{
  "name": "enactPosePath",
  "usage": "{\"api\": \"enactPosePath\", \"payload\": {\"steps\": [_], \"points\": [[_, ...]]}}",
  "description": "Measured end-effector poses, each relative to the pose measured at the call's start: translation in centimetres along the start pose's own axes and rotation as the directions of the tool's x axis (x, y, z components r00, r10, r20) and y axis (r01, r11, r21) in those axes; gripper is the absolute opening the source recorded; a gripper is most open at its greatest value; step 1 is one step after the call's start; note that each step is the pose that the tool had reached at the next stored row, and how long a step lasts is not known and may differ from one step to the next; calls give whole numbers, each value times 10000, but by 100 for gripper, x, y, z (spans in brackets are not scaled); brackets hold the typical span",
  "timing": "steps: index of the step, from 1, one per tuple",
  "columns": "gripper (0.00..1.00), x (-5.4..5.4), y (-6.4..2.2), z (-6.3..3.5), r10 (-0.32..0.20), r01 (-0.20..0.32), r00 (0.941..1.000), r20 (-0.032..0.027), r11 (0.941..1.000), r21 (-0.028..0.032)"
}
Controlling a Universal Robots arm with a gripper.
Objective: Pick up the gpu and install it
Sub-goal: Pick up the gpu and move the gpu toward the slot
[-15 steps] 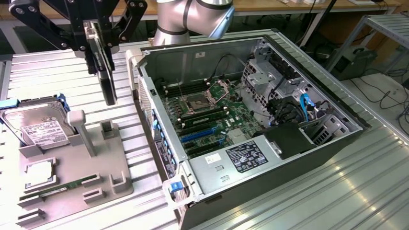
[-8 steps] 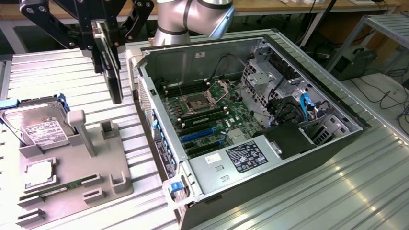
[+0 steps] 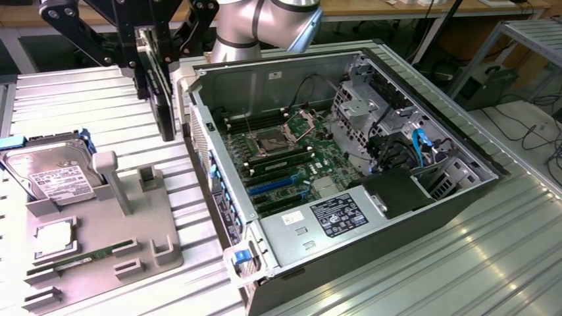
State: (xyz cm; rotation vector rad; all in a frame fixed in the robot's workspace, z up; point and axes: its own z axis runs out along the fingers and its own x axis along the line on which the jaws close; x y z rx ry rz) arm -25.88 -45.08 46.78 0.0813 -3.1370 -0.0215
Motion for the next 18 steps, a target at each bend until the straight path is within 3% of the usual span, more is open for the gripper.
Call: {"api": "enactPosePath", "payload": {"steps": [18], "points": [[28,-114,-6,0,0,0,10000,0,10000,-1]]}}
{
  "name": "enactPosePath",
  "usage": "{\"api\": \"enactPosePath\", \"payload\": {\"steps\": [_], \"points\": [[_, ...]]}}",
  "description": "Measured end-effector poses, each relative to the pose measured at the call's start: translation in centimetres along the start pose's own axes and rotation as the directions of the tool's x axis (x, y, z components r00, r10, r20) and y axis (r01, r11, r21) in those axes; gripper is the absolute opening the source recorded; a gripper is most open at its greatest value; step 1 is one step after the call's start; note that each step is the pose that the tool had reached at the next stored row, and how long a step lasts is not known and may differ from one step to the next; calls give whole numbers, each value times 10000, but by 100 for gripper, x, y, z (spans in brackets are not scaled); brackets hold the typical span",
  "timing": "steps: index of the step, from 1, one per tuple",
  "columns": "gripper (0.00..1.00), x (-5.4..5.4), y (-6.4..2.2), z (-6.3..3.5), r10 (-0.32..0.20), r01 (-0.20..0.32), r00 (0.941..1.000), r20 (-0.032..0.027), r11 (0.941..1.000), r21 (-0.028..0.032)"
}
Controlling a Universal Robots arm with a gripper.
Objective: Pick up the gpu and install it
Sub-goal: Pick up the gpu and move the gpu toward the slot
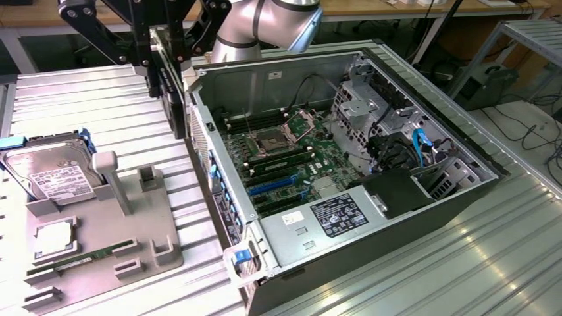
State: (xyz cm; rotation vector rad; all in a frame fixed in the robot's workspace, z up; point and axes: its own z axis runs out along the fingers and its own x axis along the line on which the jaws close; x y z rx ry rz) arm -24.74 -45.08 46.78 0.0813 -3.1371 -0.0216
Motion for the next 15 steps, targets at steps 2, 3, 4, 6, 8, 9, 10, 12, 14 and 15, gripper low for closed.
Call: {"api": "enactPosePath", "payload": {"steps": [2,3,4,6,8,9,10,12,14,15], "points": [[28,-12,-1,0,0,0,10000,0,10000,0],[28,-17,-1,0,0,0,10000,0,10000,0],[28,-24,-1,0,0,0,10000,0,10000,1],[28,-37,-2,0,0,0,10000,0,10000,1],[28,-55,-3,0,0,0,10000,0,10000,0],[28,-62,-3,-1,0,0,10000,-1,10000,0],[28,-70,-4,0,0,0,10000,1,10000,0],[28,-85,-4,-1,0,0,10000,0,10000,1],[28,-100,-5,-1,0,0,10000,0,10000,0],[28,-108,-5,0,0,0,10000,0,10000,0]]}}
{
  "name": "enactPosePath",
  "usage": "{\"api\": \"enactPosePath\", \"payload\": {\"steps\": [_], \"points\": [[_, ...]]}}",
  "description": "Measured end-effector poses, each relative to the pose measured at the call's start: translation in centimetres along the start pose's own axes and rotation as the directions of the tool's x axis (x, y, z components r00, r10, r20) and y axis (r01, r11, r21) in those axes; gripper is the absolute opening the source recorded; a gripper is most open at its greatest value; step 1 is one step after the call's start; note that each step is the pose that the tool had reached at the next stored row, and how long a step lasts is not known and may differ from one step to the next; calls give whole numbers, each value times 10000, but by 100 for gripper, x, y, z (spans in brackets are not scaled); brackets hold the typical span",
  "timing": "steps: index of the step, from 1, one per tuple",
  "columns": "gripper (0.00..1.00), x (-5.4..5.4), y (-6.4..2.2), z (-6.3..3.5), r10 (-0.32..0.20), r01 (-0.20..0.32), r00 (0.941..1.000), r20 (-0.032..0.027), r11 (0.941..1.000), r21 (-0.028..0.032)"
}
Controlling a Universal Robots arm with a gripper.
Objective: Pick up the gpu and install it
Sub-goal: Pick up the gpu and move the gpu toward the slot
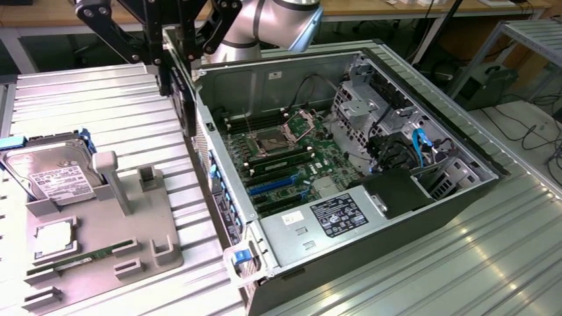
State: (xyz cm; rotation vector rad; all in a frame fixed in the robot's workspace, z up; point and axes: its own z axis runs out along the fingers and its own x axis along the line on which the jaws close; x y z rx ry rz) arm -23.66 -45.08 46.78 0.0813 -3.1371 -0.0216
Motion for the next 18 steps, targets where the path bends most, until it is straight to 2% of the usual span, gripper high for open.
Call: {"api": "enactPosePath", "payload": {"steps": [18], "points": [[28,-207,-11,-1,0,0,10000,-1,10000,1]]}}
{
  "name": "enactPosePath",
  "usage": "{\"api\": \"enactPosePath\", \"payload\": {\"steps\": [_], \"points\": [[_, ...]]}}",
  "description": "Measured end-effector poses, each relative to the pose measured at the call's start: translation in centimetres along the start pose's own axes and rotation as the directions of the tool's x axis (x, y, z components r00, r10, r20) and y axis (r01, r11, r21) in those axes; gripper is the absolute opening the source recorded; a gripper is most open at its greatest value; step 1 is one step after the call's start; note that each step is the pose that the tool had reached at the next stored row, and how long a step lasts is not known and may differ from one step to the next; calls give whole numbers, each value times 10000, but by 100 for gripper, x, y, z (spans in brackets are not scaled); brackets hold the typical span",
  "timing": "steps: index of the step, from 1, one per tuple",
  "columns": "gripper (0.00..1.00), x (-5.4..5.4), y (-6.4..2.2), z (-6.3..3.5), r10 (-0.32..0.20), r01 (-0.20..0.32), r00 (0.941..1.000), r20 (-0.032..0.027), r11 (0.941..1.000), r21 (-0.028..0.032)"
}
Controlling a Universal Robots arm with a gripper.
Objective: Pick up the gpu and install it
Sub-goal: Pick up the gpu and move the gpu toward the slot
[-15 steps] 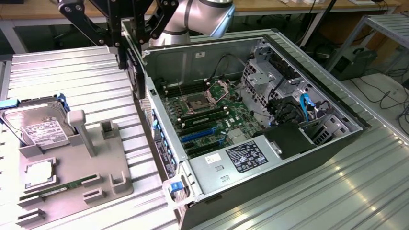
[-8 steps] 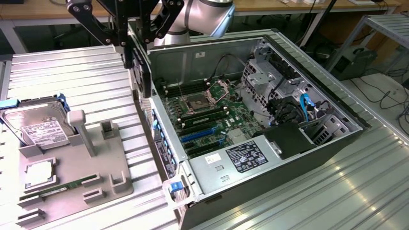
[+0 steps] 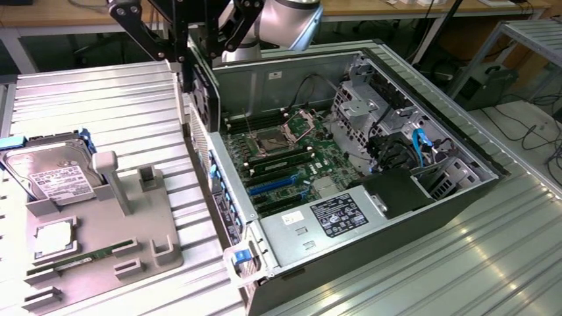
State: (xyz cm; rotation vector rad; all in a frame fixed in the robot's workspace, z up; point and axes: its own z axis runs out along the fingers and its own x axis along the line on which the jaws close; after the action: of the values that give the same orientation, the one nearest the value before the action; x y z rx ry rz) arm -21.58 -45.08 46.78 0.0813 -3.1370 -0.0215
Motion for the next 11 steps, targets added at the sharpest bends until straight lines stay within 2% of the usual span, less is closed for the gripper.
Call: {"api": "enactPosePath", "payload": {"steps": [11], "points": [[28,-112,-6,0,1,-1,10000,0,10000,0]]}}
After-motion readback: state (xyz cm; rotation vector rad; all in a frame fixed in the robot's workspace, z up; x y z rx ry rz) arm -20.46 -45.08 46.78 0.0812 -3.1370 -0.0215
